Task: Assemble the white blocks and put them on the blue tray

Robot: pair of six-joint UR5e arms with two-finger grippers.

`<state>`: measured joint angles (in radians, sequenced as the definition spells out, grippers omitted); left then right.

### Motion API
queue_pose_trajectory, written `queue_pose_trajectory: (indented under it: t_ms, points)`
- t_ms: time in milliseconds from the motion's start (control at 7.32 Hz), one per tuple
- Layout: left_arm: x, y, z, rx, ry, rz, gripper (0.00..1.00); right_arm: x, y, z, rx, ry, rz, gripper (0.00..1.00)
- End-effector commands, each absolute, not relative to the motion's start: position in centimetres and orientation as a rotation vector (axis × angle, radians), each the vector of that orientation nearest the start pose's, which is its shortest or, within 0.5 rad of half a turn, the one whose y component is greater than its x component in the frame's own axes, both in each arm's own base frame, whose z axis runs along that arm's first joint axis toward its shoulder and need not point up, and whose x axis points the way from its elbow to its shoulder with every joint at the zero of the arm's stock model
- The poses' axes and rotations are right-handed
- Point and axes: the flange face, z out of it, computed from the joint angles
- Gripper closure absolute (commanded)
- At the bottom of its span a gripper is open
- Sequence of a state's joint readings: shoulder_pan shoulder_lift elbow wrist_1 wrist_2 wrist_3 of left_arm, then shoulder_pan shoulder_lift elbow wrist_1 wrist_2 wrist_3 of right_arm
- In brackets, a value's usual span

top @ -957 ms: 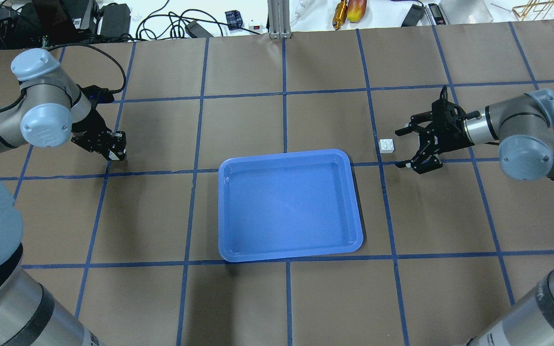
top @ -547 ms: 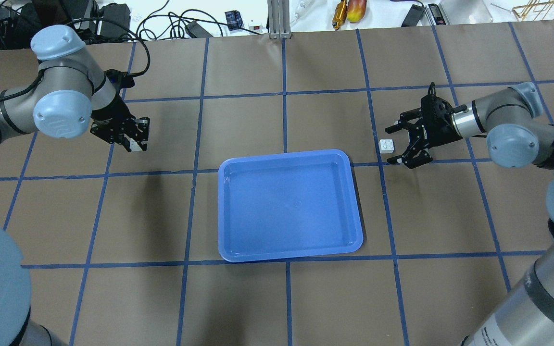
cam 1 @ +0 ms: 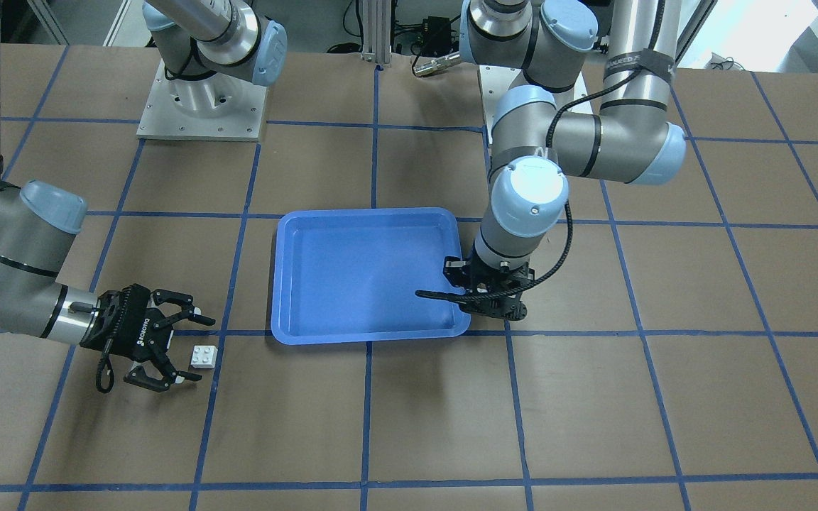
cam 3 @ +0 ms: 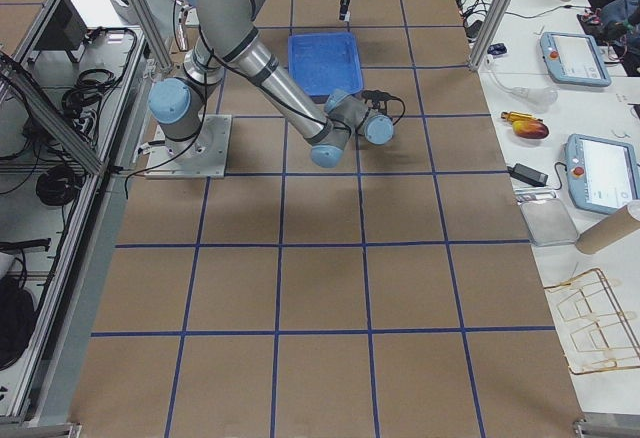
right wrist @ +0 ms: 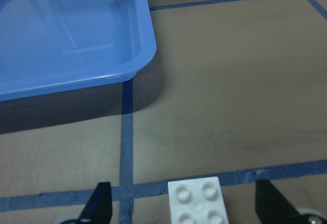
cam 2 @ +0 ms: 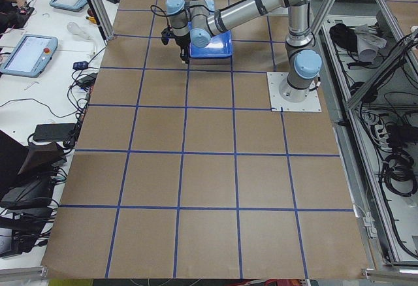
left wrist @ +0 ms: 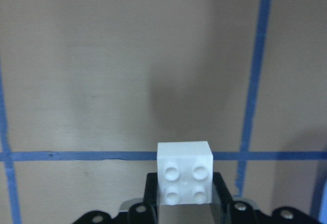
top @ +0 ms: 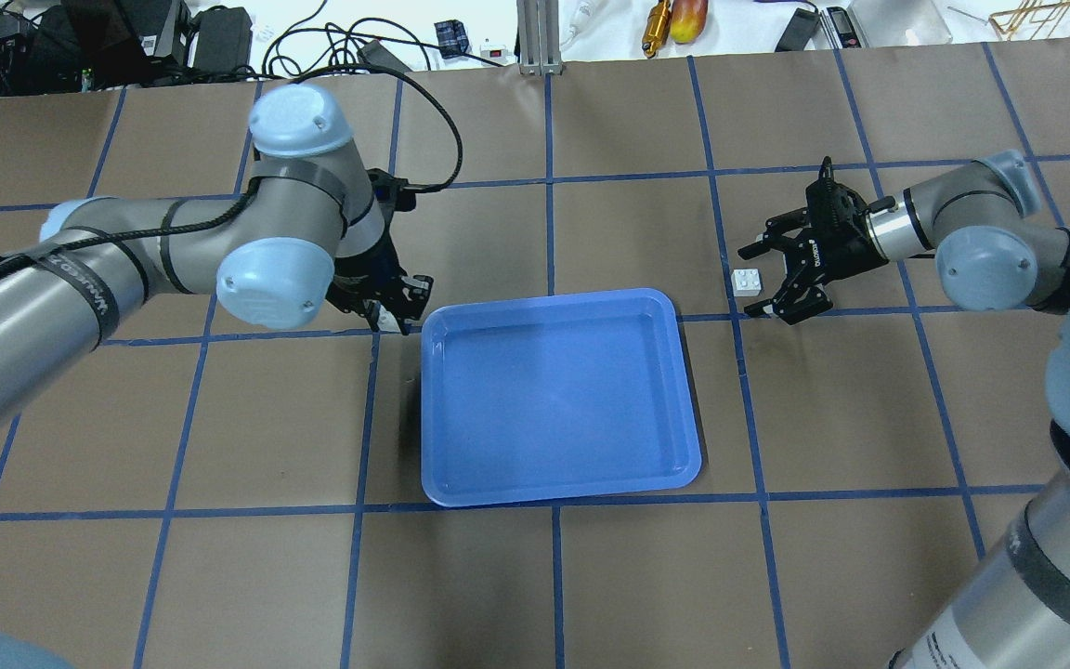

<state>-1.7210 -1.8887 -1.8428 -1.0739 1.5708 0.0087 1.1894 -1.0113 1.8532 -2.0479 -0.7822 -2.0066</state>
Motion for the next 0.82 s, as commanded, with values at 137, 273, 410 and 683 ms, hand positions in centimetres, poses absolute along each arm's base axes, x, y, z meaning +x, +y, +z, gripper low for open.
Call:
queue_pose_trajectory:
  t_ms: [137, 273, 410, 683]
  points:
    - [-27.6, -49.4, 22.8, -0.089, 3.178, 0.17, 0.93, -2.0, -59.1, 12.8, -1.725, 1.732, -0.819, 0.02]
    - [-29.0, -48.7, 22.2, -0.16, 3.166, 0.186, 0.93, -1.8, -58.9, 12.6, -1.719, 1.724, -0.816, 0.02]
    - [-30.1, -48.0, 21.7, -0.206, 3.191, 0.236, 0.93, -2.0, -59.1, 12.8, -1.722, 1.728, -0.813, 0.04]
    - [-33.0, -46.4, 21.1, -0.191, 3.213, 0.281, 0.92, -2.0, -58.9, 12.6, -1.719, 1.727, -0.81, 0.07]
